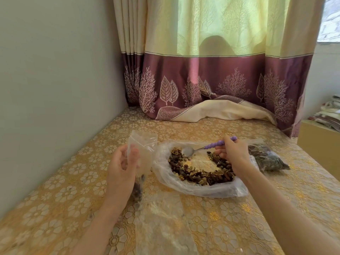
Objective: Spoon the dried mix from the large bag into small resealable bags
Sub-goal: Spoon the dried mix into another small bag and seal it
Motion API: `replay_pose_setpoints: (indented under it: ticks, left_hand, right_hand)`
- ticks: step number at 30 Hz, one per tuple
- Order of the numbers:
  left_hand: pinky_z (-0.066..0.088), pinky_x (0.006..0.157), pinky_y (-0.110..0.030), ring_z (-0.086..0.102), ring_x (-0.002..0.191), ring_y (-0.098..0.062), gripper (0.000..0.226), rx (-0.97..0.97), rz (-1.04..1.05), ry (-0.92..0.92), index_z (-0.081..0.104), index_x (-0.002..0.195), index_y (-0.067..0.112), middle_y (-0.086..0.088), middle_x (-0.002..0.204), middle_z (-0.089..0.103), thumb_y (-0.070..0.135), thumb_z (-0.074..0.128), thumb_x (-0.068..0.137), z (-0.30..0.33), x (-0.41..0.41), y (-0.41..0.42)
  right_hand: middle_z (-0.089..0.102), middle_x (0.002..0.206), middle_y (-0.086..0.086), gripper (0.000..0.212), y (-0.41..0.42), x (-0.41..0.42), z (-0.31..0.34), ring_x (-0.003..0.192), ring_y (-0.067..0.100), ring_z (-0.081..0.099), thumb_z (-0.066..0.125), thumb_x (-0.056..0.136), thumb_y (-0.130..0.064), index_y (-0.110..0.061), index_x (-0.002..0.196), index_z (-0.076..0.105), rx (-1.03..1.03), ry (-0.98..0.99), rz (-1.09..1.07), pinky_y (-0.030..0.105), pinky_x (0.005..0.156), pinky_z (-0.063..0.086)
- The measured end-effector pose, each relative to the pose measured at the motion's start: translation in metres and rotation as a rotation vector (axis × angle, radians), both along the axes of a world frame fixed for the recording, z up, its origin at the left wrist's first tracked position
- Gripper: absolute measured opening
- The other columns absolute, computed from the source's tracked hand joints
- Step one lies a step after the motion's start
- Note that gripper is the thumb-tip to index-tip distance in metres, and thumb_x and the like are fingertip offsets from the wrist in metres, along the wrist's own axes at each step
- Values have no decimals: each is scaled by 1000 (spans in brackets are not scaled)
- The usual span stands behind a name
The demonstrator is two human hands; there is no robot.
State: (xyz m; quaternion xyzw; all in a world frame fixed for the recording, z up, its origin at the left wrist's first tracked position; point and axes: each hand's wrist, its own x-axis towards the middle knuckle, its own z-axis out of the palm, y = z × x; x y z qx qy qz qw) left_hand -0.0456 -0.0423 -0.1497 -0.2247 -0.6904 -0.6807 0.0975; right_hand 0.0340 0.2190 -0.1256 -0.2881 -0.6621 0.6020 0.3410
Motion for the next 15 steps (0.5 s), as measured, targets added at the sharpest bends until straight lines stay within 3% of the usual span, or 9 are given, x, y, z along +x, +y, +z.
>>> replay_pose_setpoints:
  ticks: [2, 6, 10, 15]
  left_hand:
    - [46, 56, -19, 52, 58, 5, 48, -9, -6, -5, 55, 97, 36, 15, 67, 60, 76, 41, 73, -1, -1, -1]
    - [45, 57, -12, 52, 58, 5, 51, -4, -16, 1, 56, 98, 33, 17, 67, 60, 76, 42, 73, -1, -2, 0]
    - [45, 57, -10, 52, 59, 5, 51, -3, -23, 5, 56, 99, 32, 19, 68, 60, 74, 43, 73, -1, -2, 0]
    - [45, 57, -11, 52, 58, 5, 55, 7, -25, 9, 56, 98, 32, 17, 67, 60, 77, 43, 70, -1, -3, 1]
  right_hand:
    - [69, 56, 4, 52, -1, -3, 0, 47, 9, 52, 40, 94, -6, -10, 50, 66, -71, 3, 97, 17, 43, 40]
    - [71, 64, 10, 58, -3, -8, -3, 50, 11, 55, 39, 93, -5, -10, 44, 70, -153, -46, 222, 18, 46, 41]
    - [73, 69, 14, 36, -5, -7, -3, 48, 11, 58, 38, 93, -5, -2, 65, 60, -222, -30, 198, 17, 45, 45]
    - [73, 69, 15, 29, -2, -2, 0, 50, 12, 53, 36, 88, -2, 0, 70, 58, -245, -21, 121, 18, 45, 41]
